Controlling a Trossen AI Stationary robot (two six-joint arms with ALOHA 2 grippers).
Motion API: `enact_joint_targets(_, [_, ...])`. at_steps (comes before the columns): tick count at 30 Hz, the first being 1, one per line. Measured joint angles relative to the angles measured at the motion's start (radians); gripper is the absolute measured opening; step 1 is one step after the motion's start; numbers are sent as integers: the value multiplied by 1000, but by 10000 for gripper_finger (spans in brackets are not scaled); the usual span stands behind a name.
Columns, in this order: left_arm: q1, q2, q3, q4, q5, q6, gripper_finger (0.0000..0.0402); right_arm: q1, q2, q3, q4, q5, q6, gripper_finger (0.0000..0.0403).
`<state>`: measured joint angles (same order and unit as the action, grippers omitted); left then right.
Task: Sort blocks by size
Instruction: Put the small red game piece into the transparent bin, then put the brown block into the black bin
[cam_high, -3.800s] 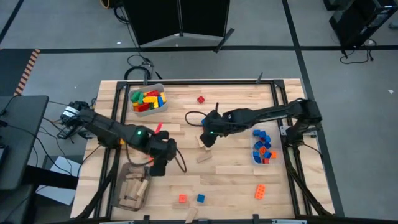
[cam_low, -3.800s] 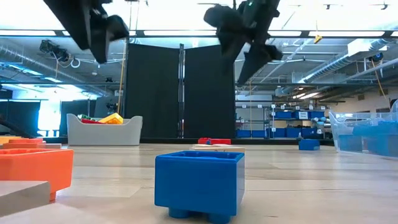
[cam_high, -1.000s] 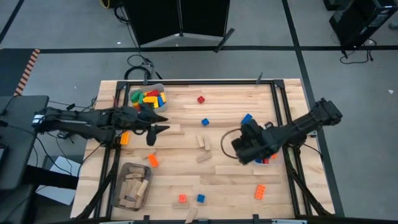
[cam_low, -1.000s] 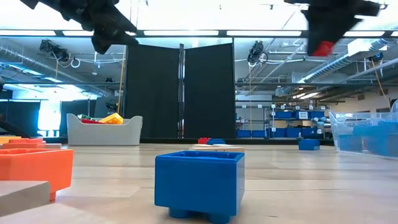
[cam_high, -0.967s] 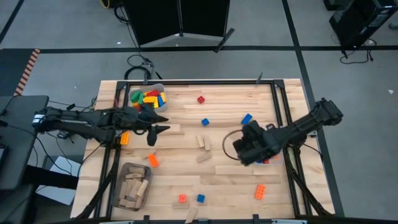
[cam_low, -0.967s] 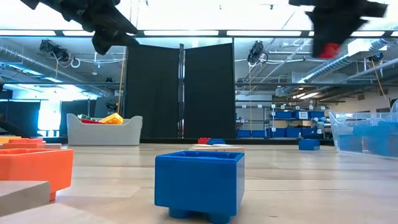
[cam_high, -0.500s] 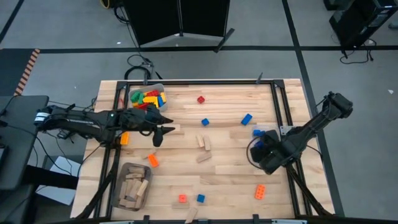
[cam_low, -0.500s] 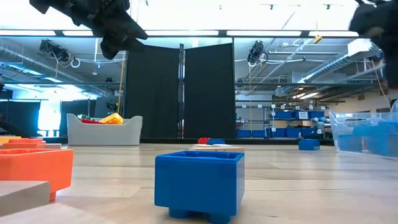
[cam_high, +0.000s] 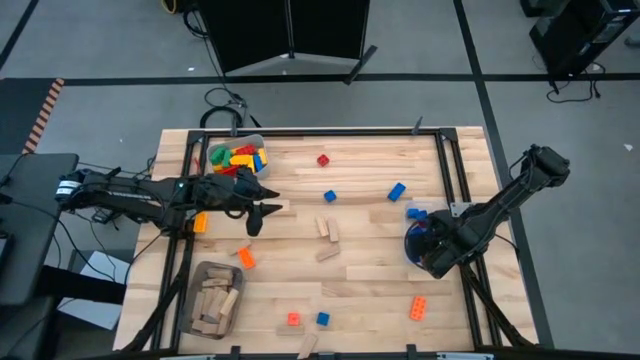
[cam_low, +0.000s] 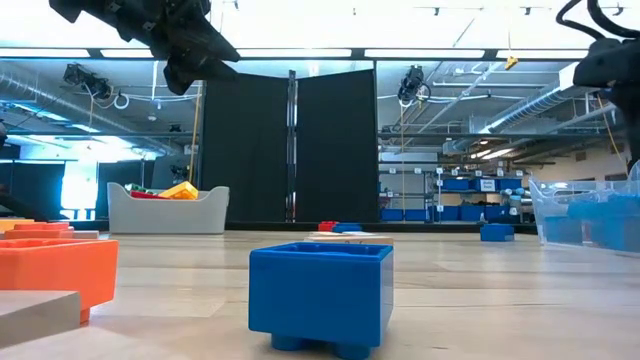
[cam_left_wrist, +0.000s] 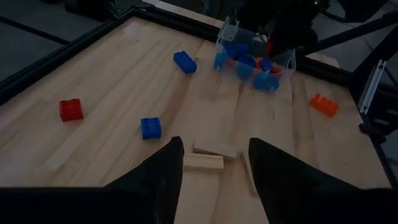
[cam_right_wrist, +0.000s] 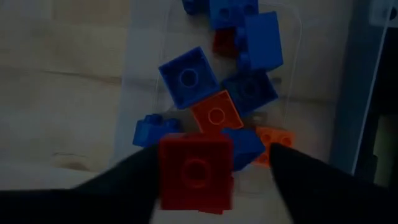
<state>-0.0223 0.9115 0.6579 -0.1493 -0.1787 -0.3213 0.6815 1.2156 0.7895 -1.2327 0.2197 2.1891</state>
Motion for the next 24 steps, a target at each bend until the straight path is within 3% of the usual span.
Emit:
enact_joint_targets(3, [0, 0, 0, -1, 0, 0, 190, 0, -4, 0, 0, -22, 0, 367])
enact_joint_targets(5, [0, 0, 0, -1, 0, 1, 190, 0, -6, 0, 2, -39, 0, 387])
enact_joint_targets(11, [0, 0, 0, 3, 0, 6, 190, 0, -8, 0, 28, -41, -13, 346])
enact_joint_targets(15, [-1, 0, 12, 2, -11, 95, 190, 0, -8, 0, 37, -34, -24, 324])
enact_joint_targets(20, [-20, 11, 118, -230, -105, 99, 190, 0, -8, 0, 37, -31, -38, 308])
enact_joint_targets(24, [-21, 21, 184, -446, -125, -2, 190, 0, -8, 0, 38, -10, -45, 303])
